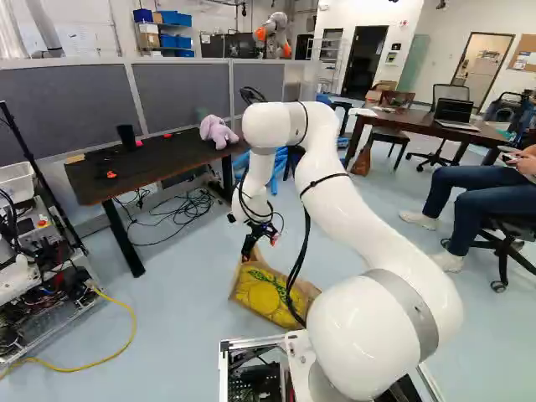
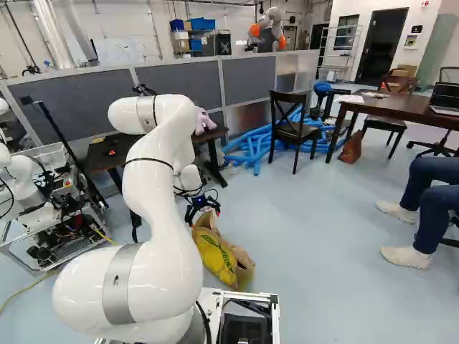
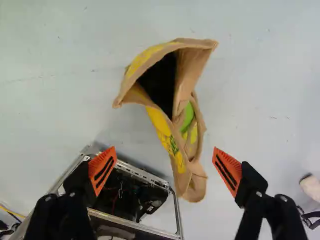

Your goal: Pick up the bag on the ground and place it on the table

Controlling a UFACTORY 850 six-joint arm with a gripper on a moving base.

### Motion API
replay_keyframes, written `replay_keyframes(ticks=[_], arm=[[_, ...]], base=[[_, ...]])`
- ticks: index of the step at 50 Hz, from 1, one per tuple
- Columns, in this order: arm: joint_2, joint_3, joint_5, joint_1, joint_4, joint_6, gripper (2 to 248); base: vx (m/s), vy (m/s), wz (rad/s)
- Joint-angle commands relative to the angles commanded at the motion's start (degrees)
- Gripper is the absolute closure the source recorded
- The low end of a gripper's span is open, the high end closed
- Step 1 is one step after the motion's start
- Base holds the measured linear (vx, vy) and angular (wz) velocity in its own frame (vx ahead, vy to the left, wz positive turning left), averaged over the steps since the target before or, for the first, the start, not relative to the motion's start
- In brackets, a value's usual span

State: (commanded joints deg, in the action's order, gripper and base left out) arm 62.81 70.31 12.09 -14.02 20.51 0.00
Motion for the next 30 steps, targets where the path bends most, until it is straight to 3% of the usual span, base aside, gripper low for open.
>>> replay_keyframes(ticks=[30], arm=[[5.7,1.9,-3.6,1.4,0.0,0.0,3]], base=[[0.0,0.0,0.0]])
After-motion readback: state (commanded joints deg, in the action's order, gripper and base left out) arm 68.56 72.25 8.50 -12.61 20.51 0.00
